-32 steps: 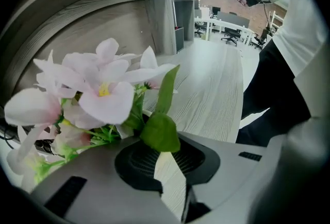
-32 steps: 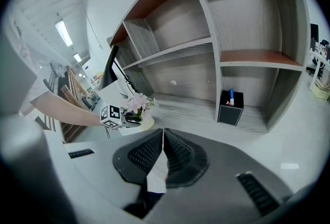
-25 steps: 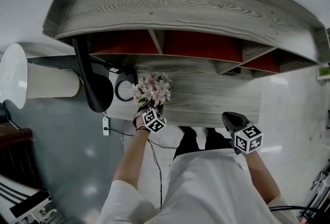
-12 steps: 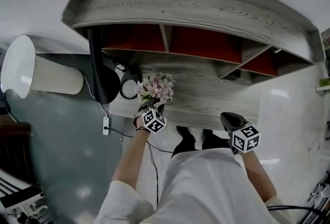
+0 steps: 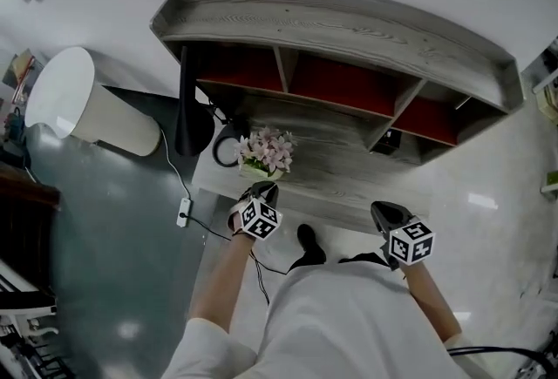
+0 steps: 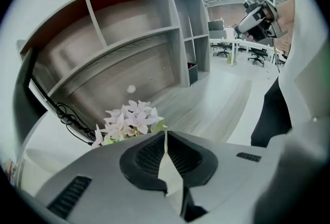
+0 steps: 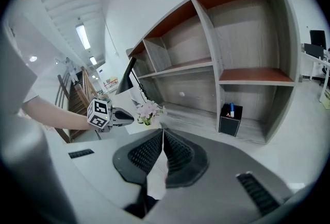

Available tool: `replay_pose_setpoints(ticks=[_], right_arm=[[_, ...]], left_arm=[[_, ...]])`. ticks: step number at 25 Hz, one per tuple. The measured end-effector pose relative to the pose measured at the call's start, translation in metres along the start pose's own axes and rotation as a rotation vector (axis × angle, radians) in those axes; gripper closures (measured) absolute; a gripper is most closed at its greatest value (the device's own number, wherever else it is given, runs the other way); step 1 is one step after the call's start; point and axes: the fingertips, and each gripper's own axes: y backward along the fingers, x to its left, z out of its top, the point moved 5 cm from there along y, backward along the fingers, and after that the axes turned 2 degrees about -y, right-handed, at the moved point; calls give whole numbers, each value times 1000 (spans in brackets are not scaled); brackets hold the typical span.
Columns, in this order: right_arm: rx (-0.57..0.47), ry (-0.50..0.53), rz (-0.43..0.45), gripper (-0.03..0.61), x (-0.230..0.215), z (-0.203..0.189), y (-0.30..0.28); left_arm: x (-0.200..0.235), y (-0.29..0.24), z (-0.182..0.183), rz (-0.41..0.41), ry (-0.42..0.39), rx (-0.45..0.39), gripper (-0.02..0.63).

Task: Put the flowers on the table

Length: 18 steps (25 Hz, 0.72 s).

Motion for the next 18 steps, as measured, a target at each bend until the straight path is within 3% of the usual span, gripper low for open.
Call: replay_pose_setpoints(ticks=[10,16,18], right_arm=[[-37,59,87,558,-11,-21,66],[-57,69,129,558,-14,-43,106],[-51,64,143,558,-15,-56,115]], left_arm=[[-74,64,19,76,178,-35,603],[-135,111,33,70,310,-99,604],[-157,122,32,30,376,-104,604]])
